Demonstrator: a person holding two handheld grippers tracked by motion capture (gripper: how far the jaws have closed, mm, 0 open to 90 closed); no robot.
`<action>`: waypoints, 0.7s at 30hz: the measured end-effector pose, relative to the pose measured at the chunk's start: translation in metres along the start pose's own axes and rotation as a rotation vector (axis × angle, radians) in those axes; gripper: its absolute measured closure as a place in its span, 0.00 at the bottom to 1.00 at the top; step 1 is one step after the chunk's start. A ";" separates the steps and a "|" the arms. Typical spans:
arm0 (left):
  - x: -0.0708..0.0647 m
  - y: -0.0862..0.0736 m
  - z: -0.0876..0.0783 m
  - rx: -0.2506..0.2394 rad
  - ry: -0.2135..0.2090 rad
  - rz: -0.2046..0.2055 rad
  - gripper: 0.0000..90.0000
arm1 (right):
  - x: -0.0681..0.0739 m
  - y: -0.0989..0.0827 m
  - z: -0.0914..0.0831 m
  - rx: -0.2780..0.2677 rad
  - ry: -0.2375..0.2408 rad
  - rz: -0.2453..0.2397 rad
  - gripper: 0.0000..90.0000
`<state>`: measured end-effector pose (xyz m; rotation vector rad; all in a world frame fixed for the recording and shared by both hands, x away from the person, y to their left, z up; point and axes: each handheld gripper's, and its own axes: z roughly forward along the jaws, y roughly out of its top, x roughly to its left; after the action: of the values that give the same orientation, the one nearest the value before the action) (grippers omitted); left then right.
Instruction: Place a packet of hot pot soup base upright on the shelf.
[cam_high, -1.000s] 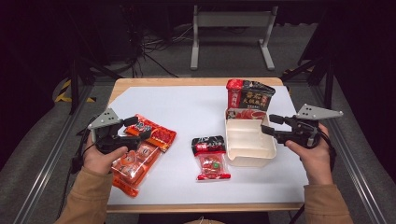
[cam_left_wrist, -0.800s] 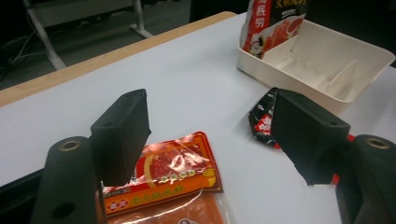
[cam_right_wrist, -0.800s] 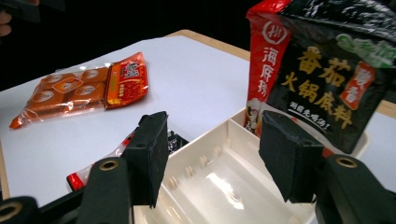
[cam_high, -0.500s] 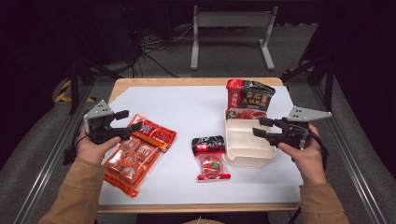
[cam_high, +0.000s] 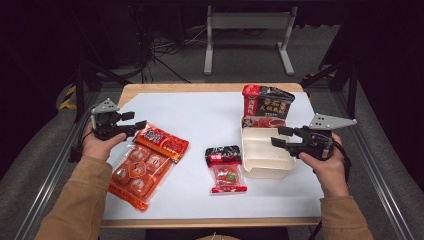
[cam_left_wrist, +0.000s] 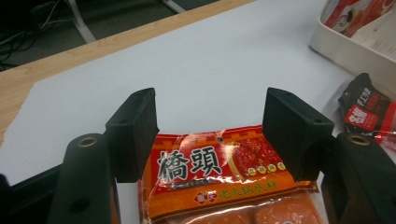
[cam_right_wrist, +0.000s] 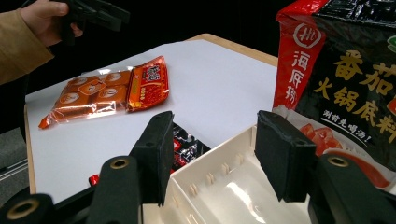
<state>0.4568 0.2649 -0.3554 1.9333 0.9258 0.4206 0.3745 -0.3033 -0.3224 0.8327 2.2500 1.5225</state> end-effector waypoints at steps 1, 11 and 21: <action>0.002 0.000 0.002 -0.006 -0.007 -0.015 0.41 | 0.000 0.000 0.000 0.000 -0.001 0.001 0.52; 0.021 -0.006 0.018 0.005 0.000 -0.055 0.40 | 0.000 -0.003 -0.004 -0.005 -0.005 0.010 0.52; 0.041 -0.015 0.039 0.070 0.005 -0.121 0.37 | 0.000 -0.007 -0.005 0.002 -0.009 0.013 0.52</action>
<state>0.5014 0.2767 -0.3919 1.9283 1.0667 0.3259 0.3692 -0.3088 -0.3271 0.8551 2.2445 1.5187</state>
